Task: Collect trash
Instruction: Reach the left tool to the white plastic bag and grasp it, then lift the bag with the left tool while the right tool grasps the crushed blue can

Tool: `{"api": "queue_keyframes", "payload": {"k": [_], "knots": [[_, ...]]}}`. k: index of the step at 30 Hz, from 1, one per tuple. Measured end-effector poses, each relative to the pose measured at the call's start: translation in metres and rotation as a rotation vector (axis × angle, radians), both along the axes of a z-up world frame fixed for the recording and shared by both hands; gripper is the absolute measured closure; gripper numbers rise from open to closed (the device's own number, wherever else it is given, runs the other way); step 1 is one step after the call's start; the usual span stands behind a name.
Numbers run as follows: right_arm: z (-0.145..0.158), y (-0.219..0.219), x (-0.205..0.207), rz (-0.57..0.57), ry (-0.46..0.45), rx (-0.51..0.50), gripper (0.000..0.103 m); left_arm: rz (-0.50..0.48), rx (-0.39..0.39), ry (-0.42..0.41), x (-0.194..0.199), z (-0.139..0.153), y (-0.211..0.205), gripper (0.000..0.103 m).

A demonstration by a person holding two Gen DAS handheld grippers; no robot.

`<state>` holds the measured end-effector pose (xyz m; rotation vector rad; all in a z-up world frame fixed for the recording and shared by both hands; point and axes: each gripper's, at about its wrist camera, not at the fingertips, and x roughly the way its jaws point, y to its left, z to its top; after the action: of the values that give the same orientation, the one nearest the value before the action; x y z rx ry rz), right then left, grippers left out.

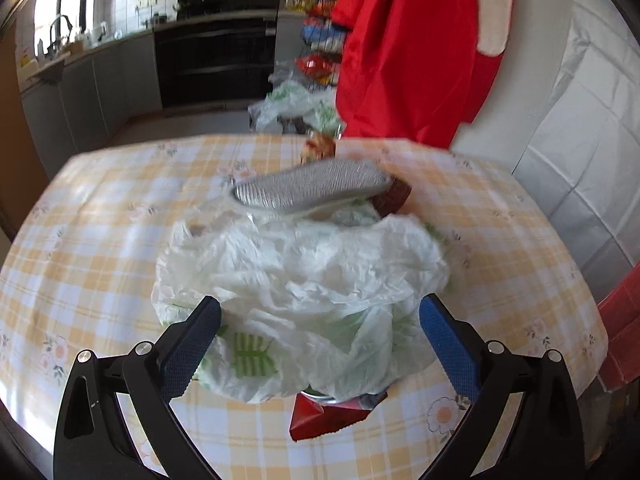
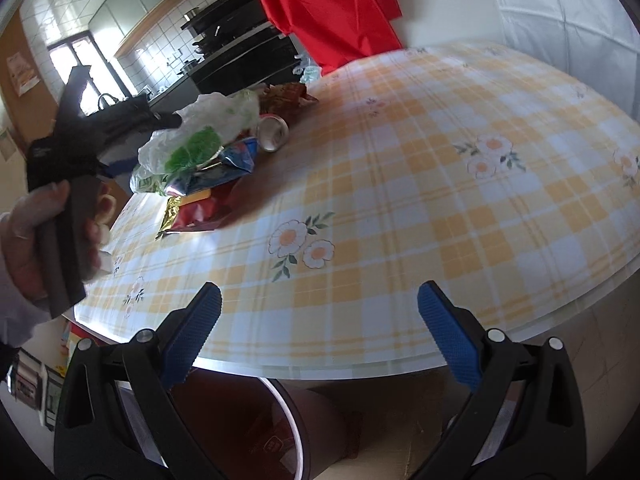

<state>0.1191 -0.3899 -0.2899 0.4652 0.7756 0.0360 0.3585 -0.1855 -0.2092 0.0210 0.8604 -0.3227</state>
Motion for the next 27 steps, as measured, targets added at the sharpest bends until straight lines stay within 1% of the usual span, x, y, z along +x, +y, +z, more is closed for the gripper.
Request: {"api": "queue_keyframes", "payload": {"k": [2,4,5,6,7,10,11,13,18,25,27], "knots": [[-0.001,-0.001,0.002,0.003,-0.001,0.011,0.006,-0.015,-0.001,0.033,0.004,-0.013,-0.003,0.006],[0.0,-0.001,0.003,0.007,-0.007,0.012,0.006,-0.036,0.021,0.019,-0.002,-0.018,-0.005,0.009],[0.001,-0.001,0.003,0.007,-0.009,0.011,0.006,-0.051,0.043,0.01,-0.005,-0.02,-0.007,0.025],[0.001,-0.001,0.002,0.007,-0.009,0.01,0.006,-0.076,0.064,0.01,-0.008,-0.021,-0.009,0.045],[0.002,0.001,0.002,0.007,-0.007,0.01,0.006,-0.095,0.069,0.012,-0.011,-0.022,-0.009,0.057],[0.005,0.004,0.0,0.009,-0.007,0.005,0.006,-0.108,0.083,-0.007,-0.022,-0.013,-0.002,0.085],[0.007,0.005,-0.001,0.01,-0.008,0.001,0.006,-0.112,0.084,-0.018,-0.027,-0.01,-0.001,0.088],[0.012,0.007,-0.003,0.013,-0.015,-0.008,0.006,-0.137,0.073,-0.036,-0.038,0.0,0.005,0.093],[0.025,0.014,-0.008,0.018,-0.035,-0.03,0.006,-0.185,0.018,-0.084,-0.067,0.035,0.025,0.096],[0.043,0.035,-0.014,0.058,-0.061,-0.091,0.006,-0.176,-0.099,-0.163,-0.1,0.087,0.061,0.097],[0.047,0.039,-0.013,0.068,-0.062,-0.1,0.006,-0.16,-0.134,-0.195,-0.112,0.099,0.075,0.097]]}}
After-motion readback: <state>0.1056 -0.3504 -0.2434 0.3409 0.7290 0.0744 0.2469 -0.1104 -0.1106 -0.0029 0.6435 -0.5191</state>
